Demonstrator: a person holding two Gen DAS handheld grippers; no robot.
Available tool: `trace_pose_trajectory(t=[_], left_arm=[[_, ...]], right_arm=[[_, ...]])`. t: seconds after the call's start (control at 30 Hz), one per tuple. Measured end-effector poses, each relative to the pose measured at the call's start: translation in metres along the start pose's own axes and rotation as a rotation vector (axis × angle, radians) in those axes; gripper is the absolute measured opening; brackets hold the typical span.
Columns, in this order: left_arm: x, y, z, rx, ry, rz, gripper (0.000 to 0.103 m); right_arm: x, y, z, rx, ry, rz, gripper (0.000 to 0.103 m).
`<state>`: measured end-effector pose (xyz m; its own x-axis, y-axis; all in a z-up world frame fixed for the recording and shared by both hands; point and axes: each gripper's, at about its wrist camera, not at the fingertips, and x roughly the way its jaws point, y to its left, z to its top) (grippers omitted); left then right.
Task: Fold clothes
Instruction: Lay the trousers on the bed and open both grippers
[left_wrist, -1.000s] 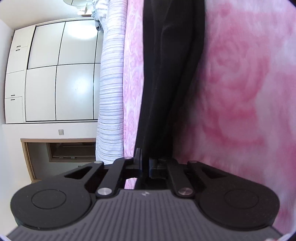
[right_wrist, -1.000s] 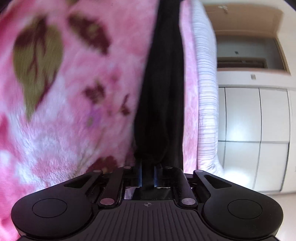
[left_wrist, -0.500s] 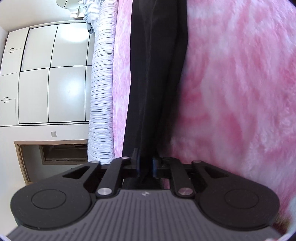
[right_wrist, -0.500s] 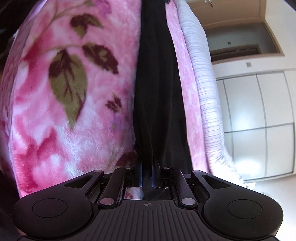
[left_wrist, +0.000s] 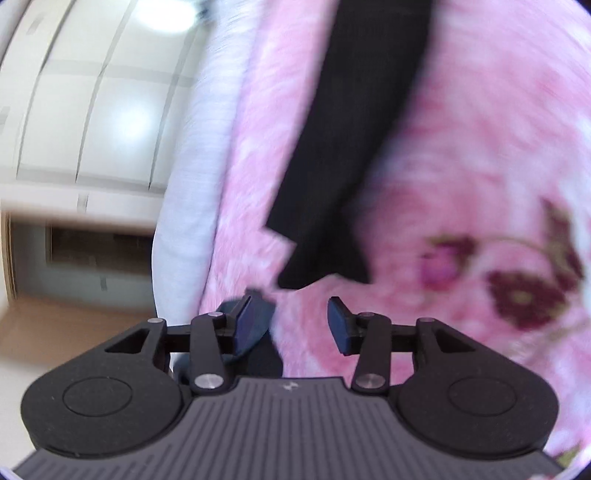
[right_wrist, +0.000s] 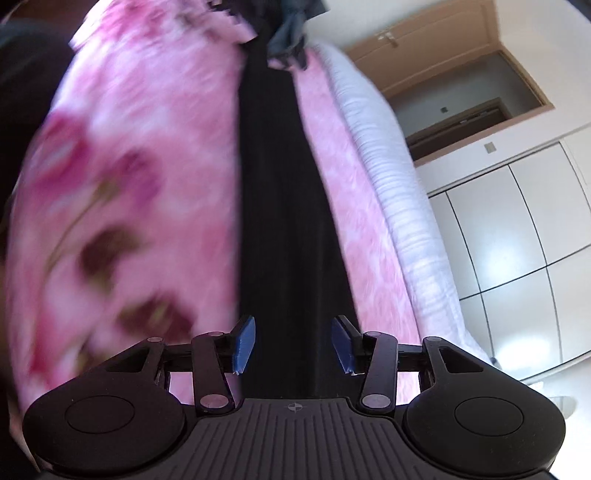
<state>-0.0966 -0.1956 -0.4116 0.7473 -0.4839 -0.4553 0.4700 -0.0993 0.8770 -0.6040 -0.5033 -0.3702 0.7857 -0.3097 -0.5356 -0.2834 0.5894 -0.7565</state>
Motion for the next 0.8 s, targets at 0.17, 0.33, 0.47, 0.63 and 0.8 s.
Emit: trace_pose_trajectory(t=[0.17,0.33,0.47,0.63,0.8], left_arm=[[0.036,0.057,0.019,-0.268,0.007,-0.052,0.040],[0.091,0.077,0.047,-0.326,-0.003,-0.187,0.042],[0.134,0.067,0.058,-0.326,-0.007,-0.246,0.042],[0.182,0.054,0.052,-0.373,0.007,-0.296,0.042],[0.193,0.054,0.048,-0.387,-0.043,-0.268,0.047]], right_arm=[[0.065,-0.043,0.038,0.038,-0.013,0.023,0.045],[0.133,-0.089,0.071,0.091,0.019,0.093,0.045],[0.174,-0.111,0.090,0.130,0.028,0.143,0.046],[0.221,-0.115,0.097,0.146,0.057,0.228,0.046],[0.232,-0.118,0.098,0.182,0.075,0.261,0.046]])
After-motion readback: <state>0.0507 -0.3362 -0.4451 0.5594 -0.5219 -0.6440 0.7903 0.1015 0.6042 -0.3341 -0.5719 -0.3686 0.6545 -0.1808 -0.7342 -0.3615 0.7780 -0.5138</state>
